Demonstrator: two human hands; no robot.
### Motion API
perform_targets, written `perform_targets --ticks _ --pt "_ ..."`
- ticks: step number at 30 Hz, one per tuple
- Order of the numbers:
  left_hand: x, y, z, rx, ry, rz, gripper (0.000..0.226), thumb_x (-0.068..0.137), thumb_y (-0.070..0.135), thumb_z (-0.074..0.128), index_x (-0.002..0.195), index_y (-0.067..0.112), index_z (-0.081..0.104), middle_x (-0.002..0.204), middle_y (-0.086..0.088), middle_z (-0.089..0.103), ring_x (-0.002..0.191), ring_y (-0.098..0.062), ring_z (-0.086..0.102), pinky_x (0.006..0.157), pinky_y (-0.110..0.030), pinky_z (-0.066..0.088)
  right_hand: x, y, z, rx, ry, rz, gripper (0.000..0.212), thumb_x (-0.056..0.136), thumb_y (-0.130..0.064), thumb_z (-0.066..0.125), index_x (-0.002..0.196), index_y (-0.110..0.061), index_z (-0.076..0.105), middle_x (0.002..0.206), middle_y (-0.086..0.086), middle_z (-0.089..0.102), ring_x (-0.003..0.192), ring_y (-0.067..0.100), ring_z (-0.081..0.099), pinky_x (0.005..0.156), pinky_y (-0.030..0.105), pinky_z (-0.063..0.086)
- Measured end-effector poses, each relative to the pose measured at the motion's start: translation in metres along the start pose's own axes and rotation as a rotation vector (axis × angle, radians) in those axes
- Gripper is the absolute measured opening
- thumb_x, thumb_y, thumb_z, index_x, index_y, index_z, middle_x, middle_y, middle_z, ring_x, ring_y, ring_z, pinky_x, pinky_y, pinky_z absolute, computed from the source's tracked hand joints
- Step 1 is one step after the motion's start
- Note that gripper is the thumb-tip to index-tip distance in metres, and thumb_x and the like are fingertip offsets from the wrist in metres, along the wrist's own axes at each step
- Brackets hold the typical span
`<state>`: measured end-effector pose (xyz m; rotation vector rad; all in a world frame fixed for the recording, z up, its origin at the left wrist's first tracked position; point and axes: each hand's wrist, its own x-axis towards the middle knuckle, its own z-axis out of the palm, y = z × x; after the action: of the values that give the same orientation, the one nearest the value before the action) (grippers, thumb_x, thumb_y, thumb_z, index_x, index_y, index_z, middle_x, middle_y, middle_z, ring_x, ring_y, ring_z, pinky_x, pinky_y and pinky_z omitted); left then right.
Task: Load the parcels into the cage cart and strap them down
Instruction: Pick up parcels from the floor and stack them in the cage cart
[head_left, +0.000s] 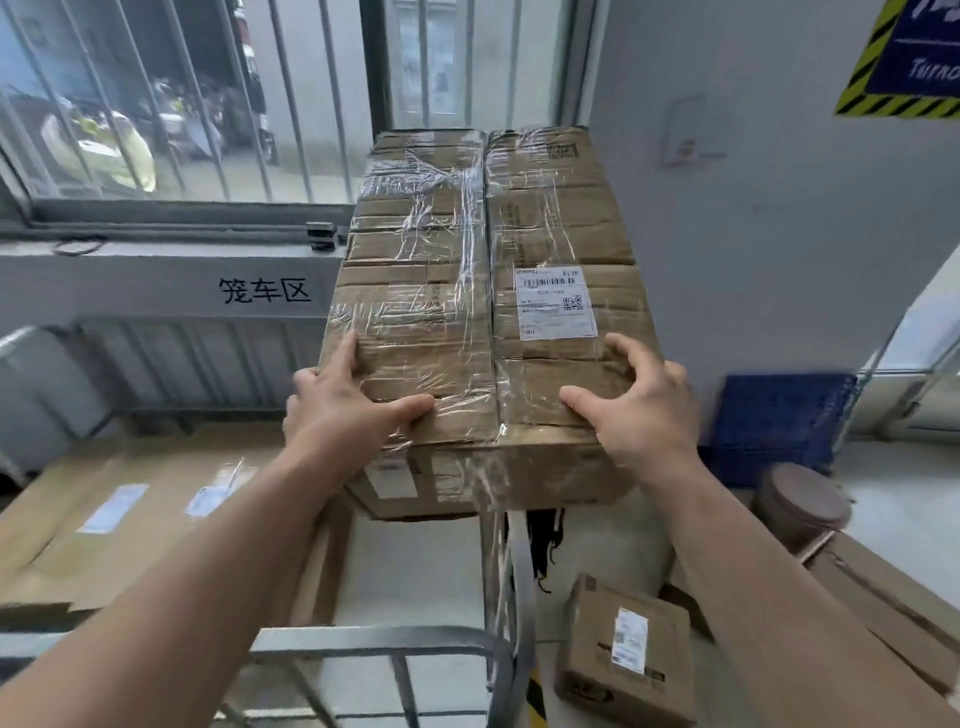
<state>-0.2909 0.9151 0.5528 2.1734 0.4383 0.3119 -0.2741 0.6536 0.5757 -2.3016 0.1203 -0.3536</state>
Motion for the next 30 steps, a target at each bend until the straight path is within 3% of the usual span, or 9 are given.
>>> perform_targets --ticks 5,10,12,18,24,27,30 --pt "0.048 -0.065 -0.052 0.052 0.017 -0.093 0.121 0.037 0.075 0.079 0.144 0.048 0.027 0.134 -0.009 0.036 0.121 -0.032 0.048 0.108 -0.046 0.039 0.006 -0.045 0.088 0.015 -0.090 0.016 0.073 0.067 -0.053 0.076 0.133 -0.043 0.045 0.131 0.008 0.041 0.122 0.026 0.041 0.107 0.040 0.036" --pt "0.086 -0.124 -0.055 0.045 -0.025 -0.202 0.116 0.041 0.068 0.085 0.141 0.050 0.030 0.126 -0.008 0.036 0.118 -0.033 0.047 0.102 -0.049 0.044 0.015 -0.056 0.157 -0.080 -0.188 0.068 0.070 0.068 -0.055 0.074 0.132 -0.045 0.045 0.132 0.008 0.042 0.123 0.028 0.040 0.109 0.042 0.033" --pt "0.099 -0.148 -0.047 0.038 -0.046 -0.236 0.118 0.037 0.070 0.084 0.141 0.050 0.031 0.126 -0.008 0.038 0.118 -0.032 0.047 0.102 -0.049 0.044 0.021 -0.052 0.182 -0.111 -0.233 0.098 0.069 0.070 -0.054 0.073 0.133 -0.045 0.044 0.131 0.007 0.043 0.123 0.029 0.041 0.107 0.039 0.033" --pt "0.139 -0.202 -0.011 0.185 -0.123 -0.359 0.112 0.050 0.066 0.083 0.145 0.037 0.030 0.139 -0.014 0.035 0.125 -0.037 0.042 0.109 -0.048 0.035 0.044 -0.019 0.256 -0.134 -0.375 0.228 0.068 0.068 -0.054 0.073 0.130 -0.046 0.046 0.131 0.006 0.044 0.123 0.028 0.042 0.108 0.041 0.034" --pt "0.172 -0.252 0.039 0.208 -0.263 -0.473 0.099 0.040 0.071 0.078 0.124 0.035 0.039 0.128 -0.012 0.045 0.117 -0.035 0.045 0.102 -0.049 0.040 0.066 0.025 0.315 -0.184 -0.463 0.338 0.068 0.069 -0.049 0.071 0.131 -0.045 0.045 0.131 0.006 0.043 0.121 0.027 0.041 0.107 0.039 0.034" --pt "0.185 -0.278 0.063 0.211 -0.300 -0.522 0.106 0.041 0.071 0.079 0.131 0.036 0.037 0.131 -0.012 0.043 0.121 -0.036 0.041 0.106 -0.048 0.037 0.074 0.047 0.344 -0.221 -0.494 0.392 0.069 0.069 -0.048 0.072 0.132 -0.045 0.044 0.131 0.007 0.043 0.122 0.028 0.041 0.106 0.039 0.034" --pt "0.200 -0.304 0.088 0.238 -0.354 -0.552 0.105 0.054 0.062 0.083 0.142 0.034 0.031 0.135 -0.017 0.037 0.127 -0.038 0.036 0.110 -0.047 0.033 0.078 0.071 0.375 -0.241 -0.507 0.453 0.070 0.068 -0.049 0.071 0.133 -0.046 0.043 0.132 0.007 0.043 0.122 0.029 0.041 0.106 0.041 0.035"
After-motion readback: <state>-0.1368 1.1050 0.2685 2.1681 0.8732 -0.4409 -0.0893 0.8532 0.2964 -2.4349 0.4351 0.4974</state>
